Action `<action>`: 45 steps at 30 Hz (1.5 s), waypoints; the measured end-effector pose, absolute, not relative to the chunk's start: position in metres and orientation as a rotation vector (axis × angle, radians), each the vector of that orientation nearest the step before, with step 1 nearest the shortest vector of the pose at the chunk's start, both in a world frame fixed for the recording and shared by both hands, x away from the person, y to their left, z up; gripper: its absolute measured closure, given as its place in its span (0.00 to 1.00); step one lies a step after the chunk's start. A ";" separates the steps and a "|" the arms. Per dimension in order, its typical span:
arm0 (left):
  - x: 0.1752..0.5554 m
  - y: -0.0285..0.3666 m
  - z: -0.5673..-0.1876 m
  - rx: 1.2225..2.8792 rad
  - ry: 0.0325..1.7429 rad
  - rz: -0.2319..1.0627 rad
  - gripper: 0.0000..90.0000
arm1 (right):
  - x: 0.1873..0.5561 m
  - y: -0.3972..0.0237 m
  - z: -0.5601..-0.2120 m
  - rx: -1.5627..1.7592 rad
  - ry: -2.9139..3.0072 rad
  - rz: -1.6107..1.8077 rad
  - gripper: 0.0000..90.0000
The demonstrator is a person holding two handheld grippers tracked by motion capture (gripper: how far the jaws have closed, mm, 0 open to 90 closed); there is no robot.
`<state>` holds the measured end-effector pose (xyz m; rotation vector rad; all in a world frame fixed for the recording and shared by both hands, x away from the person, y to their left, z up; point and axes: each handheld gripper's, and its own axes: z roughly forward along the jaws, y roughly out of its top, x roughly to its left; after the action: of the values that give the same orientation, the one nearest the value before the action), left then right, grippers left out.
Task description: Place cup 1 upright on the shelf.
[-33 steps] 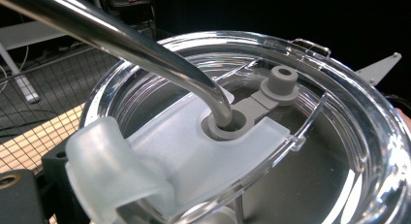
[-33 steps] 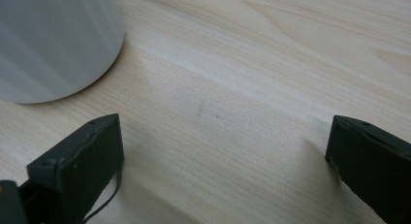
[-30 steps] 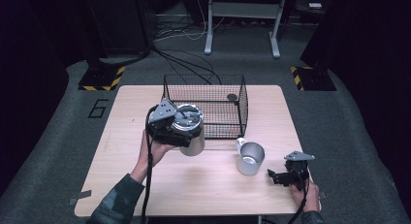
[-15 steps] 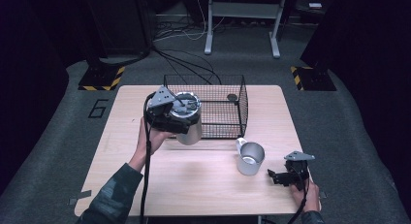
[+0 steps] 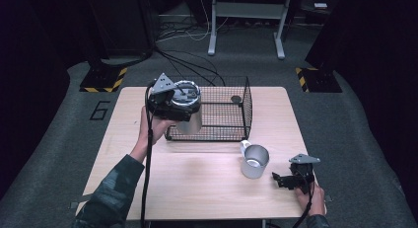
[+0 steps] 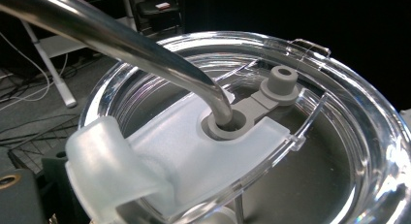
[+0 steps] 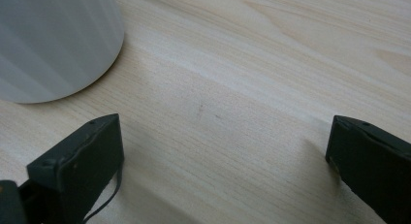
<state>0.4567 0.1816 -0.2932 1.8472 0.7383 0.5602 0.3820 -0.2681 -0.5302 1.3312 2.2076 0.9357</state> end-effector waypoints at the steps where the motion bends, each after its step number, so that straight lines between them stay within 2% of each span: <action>1: 0.458 0.181 -0.293 1.840 0.740 0.565 0.04 | 0.382 -0.268 -0.530 1.331 2.207 0.936 0.00; 19: 0.493 0.180 -0.292 1.846 0.805 0.618 0.04 | 0.382 -0.268 -0.530 1.331 2.208 0.936 0.00; 45: 0.536 0.183 -0.317 1.836 0.950 0.645 0.04 | 0.382 -0.268 -0.530 1.331 2.208 0.936 0.00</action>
<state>0.5358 0.1826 -0.3172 1.8358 0.9503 0.6447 0.3820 -0.2681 -0.5302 1.3312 2.2079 0.9356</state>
